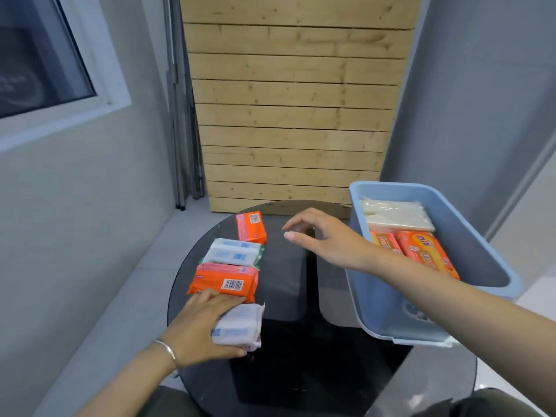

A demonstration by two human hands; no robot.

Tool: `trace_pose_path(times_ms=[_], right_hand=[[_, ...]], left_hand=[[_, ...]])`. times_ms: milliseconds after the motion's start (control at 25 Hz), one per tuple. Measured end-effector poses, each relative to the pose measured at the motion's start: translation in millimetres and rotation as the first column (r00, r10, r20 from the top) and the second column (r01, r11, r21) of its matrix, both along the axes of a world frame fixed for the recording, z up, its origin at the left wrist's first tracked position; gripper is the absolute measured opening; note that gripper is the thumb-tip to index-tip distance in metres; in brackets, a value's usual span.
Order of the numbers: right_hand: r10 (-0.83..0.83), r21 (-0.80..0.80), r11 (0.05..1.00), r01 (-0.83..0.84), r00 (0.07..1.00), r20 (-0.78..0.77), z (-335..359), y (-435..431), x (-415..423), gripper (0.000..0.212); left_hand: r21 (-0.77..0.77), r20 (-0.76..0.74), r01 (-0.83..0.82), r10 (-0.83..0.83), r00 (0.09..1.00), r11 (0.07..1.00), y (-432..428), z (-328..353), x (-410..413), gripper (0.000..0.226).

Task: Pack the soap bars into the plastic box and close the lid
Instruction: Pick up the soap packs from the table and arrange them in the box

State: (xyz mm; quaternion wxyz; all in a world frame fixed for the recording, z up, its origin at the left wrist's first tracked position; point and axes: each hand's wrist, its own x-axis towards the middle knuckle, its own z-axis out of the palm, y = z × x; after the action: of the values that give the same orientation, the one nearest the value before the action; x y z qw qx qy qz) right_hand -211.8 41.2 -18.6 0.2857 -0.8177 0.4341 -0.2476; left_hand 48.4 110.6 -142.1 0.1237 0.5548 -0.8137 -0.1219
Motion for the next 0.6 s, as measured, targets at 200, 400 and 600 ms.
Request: trace_pose_path(times_ms=[200, 400, 600], right_hand=[[0.034, 0.007, 0.999, -0.034, 0.999, 0.009, 2.1, 7.7, -5.4, 0.024], [-0.011, 0.145, 0.989, -0.02, 0.977, 0.215, 15.9, 11.6, -25.2, 0.026], [-0.11, 0.349, 0.935, -0.065, 0.882, 0.459, 45.1, 7.9, -69.2, 0.039]], left_hand=[[0.059, -0.294, -0.083, 0.097, 0.951, 0.995, -5.3, 19.3, -19.9, 0.063], [0.02, -0.822, -0.049, 0.044, 0.567, 0.999, -23.1, 75.7, -73.3, 0.055], [-0.073, -0.964, 0.053, -0.084, 0.253, 0.996, -45.5, 133.5, -136.3, 0.072]])
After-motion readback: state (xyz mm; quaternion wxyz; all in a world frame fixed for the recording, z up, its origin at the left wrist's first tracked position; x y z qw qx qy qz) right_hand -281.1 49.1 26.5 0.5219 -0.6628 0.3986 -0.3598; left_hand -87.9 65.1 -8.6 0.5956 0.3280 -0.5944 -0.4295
